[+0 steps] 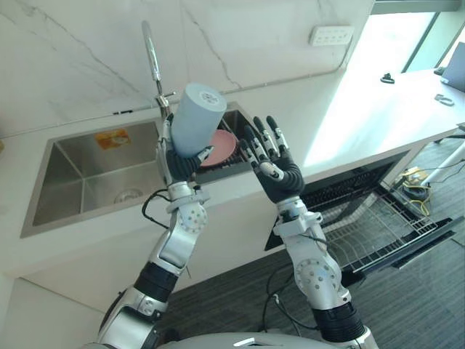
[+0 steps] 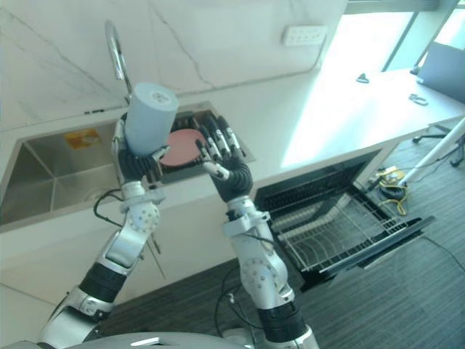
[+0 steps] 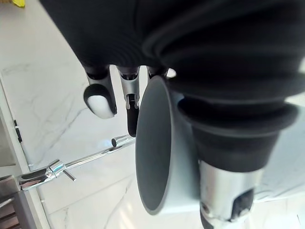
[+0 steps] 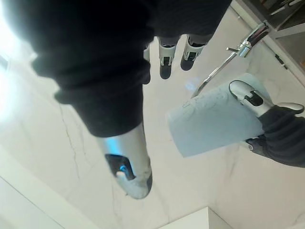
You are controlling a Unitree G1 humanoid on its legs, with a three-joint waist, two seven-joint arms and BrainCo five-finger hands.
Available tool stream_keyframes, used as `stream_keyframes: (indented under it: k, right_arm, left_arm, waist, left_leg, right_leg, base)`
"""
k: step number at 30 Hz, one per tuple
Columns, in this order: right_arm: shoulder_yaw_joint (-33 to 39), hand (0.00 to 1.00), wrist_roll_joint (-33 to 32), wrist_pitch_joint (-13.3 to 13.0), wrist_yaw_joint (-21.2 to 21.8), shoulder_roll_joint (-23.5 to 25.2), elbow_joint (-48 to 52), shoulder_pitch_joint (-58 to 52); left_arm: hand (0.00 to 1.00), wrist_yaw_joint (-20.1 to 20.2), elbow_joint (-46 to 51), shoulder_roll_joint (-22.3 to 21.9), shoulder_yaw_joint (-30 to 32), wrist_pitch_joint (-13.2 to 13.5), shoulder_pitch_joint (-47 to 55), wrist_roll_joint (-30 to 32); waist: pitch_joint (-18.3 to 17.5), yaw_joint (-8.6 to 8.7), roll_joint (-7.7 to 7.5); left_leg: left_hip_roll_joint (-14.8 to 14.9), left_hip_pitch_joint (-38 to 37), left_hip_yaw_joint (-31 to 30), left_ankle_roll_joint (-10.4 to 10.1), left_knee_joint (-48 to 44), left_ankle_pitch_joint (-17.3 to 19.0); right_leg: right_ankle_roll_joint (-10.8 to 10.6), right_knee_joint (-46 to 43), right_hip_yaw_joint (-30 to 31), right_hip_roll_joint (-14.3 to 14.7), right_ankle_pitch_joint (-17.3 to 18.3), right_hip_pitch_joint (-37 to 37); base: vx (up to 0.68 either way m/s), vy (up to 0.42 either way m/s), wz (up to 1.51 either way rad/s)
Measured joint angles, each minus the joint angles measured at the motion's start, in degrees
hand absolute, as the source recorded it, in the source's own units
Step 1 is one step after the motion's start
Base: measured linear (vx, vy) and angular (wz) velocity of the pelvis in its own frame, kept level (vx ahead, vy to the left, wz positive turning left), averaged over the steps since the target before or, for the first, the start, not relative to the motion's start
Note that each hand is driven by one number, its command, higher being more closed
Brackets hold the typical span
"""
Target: Walk over to the sink, pick up the cup, carry it to the dishwasher, place the cup inside the dishwasher, then close the dishwasher door
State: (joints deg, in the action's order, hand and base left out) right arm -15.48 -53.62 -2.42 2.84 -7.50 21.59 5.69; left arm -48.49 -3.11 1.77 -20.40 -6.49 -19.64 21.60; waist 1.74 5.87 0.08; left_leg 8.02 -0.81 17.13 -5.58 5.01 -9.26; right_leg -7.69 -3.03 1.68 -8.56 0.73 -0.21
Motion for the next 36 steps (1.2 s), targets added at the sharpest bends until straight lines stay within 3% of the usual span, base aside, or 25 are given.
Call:
stream_keyframes:
  k: [15,26,27,32,36]
  right_arm:
    - [-6.5,0.0,5.3,1.3,-20.3,0.3,-4.8,9.0]
    - [-8.8,0.0,10.6,2.7,-28.6,0.3,-7.3,12.9]
    - [-9.0,1.0,10.8,2.7,-29.2,0.3,-7.3,13.0]
    - [-9.2,1.0,11.4,2.7,-31.5,0.3,-8.2,14.5]
    - [-10.3,1.0,15.3,2.1,-33.5,0.4,-9.0,15.9]
  left_arm:
    - [1.0,0.2,-2.1,-2.1,-7.4,-3.3,-2.1,0.0]
    - [1.0,0.0,-1.7,-2.1,-12.1,-4.2,-3.9,1.9]
    - [1.0,0.0,-1.6,-2.2,-12.1,-4.3,-3.9,2.3]
    - [1.0,-0.2,-1.4,-2.3,-12.3,-4.3,-4.1,2.3]
    - [1.0,-0.3,-1.5,-2.3,-12.2,-5.0,-5.0,2.2]
  waist:
    - [-1.4,-2.15,0.34]
    - [-2.6,-3.21,1.05]
    - [-2.7,-3.42,1.17]
    - [-2.9,-3.78,1.41]
    - [-2.9,-4.04,1.43]
  left_leg:
    - [-0.1,2.7,-5.2,0.5,0.0,-2.3]
    - [-0.3,4.0,-7.9,0.4,0.0,-2.3]
    - [-0.3,4.0,-7.9,0.4,0.0,-2.3]
    - [-0.3,4.0,-7.9,0.0,0.0,-2.7]
    - [-0.3,4.0,-7.9,0.0,0.0,-2.7]
  right_leg:
    - [-0.1,0.3,-5.0,0.0,-0.4,0.8]
    - [-0.1,0.3,-7.2,0.0,-0.5,1.1]
    - [-0.1,0.4,-7.2,0.0,-0.5,1.1]
    - [0.0,0.8,-7.3,0.0,-0.8,1.3]
    - [0.0,1.5,-7.4,0.0,-1.2,1.6]
  base:
    - [-0.01,-0.021,0.16]
    - [-0.04,-0.002,0.11]
    - [0.0,0.0,0.0]
    - [0.0,0.0,0.0]
    - [0.0,0.0,0.0]
